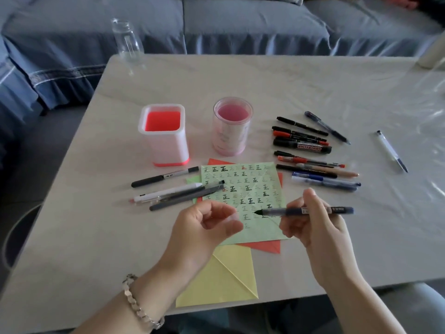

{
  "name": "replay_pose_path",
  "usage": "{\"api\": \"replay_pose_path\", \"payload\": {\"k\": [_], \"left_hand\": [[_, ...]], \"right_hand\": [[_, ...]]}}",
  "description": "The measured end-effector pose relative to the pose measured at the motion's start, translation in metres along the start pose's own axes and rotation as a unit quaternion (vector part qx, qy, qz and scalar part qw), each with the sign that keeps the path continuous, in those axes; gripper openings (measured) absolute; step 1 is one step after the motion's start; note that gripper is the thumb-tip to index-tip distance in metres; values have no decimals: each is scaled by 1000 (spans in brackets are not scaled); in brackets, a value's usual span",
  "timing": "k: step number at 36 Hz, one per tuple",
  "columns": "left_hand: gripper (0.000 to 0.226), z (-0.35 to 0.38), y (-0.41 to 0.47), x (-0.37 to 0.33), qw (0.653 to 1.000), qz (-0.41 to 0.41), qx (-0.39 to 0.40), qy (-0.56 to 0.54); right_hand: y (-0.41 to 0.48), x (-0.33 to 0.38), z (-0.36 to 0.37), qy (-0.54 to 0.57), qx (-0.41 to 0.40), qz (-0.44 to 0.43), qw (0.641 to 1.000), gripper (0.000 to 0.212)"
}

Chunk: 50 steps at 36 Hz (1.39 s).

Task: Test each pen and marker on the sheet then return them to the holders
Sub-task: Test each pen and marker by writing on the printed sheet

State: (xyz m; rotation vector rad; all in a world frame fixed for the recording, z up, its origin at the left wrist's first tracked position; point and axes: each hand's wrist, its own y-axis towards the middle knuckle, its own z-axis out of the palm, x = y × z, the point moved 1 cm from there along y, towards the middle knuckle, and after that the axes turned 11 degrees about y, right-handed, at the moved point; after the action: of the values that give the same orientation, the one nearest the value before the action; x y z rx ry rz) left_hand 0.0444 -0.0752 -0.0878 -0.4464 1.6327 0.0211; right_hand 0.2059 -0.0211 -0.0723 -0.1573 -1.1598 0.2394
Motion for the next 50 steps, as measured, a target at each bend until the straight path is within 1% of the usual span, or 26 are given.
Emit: {"api": "replay_pose_path", "payload": {"k": [2, 5, 8, 11, 14, 17, 21, 24, 26, 29, 31, 34, 35, 37, 40, 41, 42, 43, 44, 45, 46, 47, 48, 49, 50], "left_hand": [[19, 4, -1, -4, 1000, 6, 9, -4], [21, 7, -4, -7, 1000, 15, 18, -10], [16, 8, -5, -9, 999, 21, 24, -10], [23, 9, -5, -9, 999, 35, 29, 1], [28, 9, -5, -8, 997, 49, 44, 34], [23, 7, -6, -7, 991, 71, 85, 75], [14, 7, -8, -8, 965, 124, 140, 186], [15, 9, -7, -9, 955, 145, 148, 211], [17, 11, -6, -9, 958, 145, 142, 201], [19, 15, -3, -9, 970, 119, 141, 159], [21, 17, 0, -12, 976, 87, 152, 131], [19, 18, 3, -20, 978, 22, 190, 80], [19, 18, 4, -22, 976, -3, 211, 58], [19, 19, 4, -25, 963, -59, 263, 2], [19, 19, 3, -28, 922, -141, 345, -105], [18, 20, 3, -29, 914, -152, 353, -127], [19, 21, 4, -31, 916, -154, 348, -128], [20, 22, 5, -30, 929, -138, 328, -100], [21, 23, 6, -29, 949, -101, 296, -41], [21, 24, 7, -27, 965, -46, 256, 36], [21, 24, 8, -25, 968, 17, 220, 116], [19, 23, 8, -22, 958, 82, 192, 199], [17, 22, 7, -18, 935, 139, 173, 275], [14, 21, 6, -14, 917, 183, 155, 319], [9, 20, 6, -10, 910, 210, 136, 330]], "right_hand": [[-1, 1, 3, -9, 0, -5, 1000, 35], [-4, 2, 4, -26, 3, -12, 1000, 35], [-5, 2, 5, -44, 6, -21, 999, 34], [-6, 2, 6, -62, 15, -22, 998, 34], [-7, 1, 8, -102, 27, -30, 994, 36], [-6, 2, 9, -118, 30, -37, 992, 37], [-5, 2, 8, -124, 40, -35, 991, 38], [-4, 0, 8, -118, 45, -27, 992, 38], [-3, -1, 7, -105, 40, -29, 993, 38], [-2, -2, 6, -89, 39, -46, 994, 35], [0, -2, 5, -91, 56, -64, 992, 29], [4, -1, 1, -108, 83, -80, 987, 32], [5, 0, 0, -117, 91, -85, 985, 30], [7, 2, 0, -137, 110, -98, 980, 29], [8, 6, 1, -135, 128, -110, 976, 28], [8, 7, 2, -129, 128, -112, 977, 28], [8, 6, 2, -124, 120, -113, 978, 28], [8, 4, 2, -121, 106, -112, 981, 28], [9, 1, 2, -119, 89, -108, 983, 28], [11, -3, 1, -117, 71, -100, 986, 29], [12, -7, 1, -115, 56, -92, 988, 29], [12, -10, 3, -116, 45, -86, 989, 28], [13, -13, 4, -118, 37, -83, 989, 29], [13, -16, 6, -119, 31, -82, 989, 32], [14, -18, 8, -119, 27, -80, 989, 35]]}}
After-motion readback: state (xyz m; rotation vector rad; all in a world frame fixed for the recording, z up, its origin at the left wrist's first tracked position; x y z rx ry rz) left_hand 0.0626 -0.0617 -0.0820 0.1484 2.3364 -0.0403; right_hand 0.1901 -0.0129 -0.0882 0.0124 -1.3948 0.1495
